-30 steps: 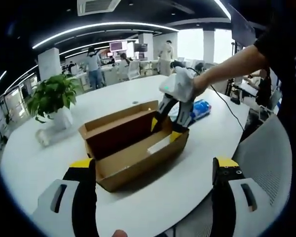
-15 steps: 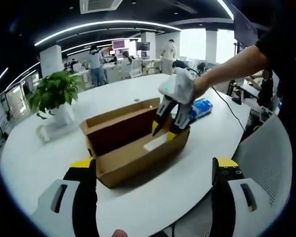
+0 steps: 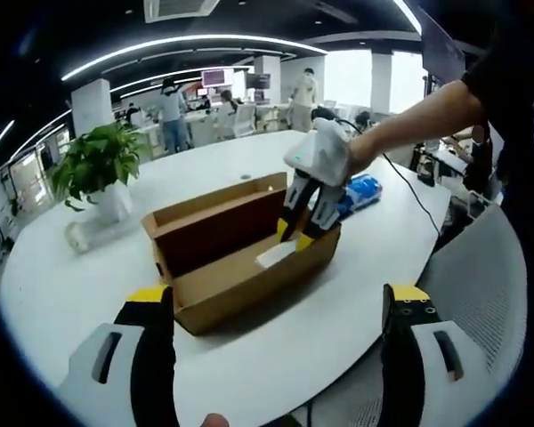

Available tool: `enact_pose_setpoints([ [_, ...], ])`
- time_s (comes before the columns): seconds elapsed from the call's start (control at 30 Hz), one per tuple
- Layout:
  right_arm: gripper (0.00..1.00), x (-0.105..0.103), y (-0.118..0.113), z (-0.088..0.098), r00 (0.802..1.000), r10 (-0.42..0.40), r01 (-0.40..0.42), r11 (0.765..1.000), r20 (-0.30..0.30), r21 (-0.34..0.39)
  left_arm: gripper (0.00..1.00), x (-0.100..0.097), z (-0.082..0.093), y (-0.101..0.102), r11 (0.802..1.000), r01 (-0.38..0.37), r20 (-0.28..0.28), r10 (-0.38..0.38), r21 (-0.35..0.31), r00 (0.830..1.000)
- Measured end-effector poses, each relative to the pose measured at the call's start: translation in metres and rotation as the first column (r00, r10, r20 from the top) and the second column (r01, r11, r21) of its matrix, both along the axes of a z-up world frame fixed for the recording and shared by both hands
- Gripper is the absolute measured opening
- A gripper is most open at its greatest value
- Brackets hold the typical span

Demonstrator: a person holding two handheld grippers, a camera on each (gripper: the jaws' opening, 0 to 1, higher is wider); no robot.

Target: Operate the shoe box by opening the lid, removing the specified soft item, and placing it in the target area until the item is outside and the box remains undamaged.

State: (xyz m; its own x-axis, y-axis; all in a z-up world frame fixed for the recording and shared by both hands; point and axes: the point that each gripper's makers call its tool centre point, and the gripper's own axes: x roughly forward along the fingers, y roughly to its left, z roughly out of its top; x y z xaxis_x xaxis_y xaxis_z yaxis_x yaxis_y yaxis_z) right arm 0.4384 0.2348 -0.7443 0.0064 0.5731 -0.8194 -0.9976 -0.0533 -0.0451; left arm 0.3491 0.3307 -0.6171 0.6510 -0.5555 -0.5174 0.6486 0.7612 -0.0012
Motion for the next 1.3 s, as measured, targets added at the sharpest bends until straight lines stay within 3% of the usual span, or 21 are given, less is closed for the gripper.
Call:
enact_pose_setpoints([
  [0.43, 0.14, 0.008, -0.003, 0.018, 0.999, 0.004, -0.005, 1.000, 0.047, 0.031, 0.97, -0.003, 0.000, 0.001, 1.000, 0.000, -0.003, 0.000, -0.002, 1.000],
  [1.3, 0.14, 0.018, -0.016, 0.074, 0.993, 0.006, -0.014, 0.997, 0.114, 0.073, 0.97, -0.006, 0.004, -0.004, 1.000, 0.001, -0.002, -0.001, -0.018, 1.000],
])
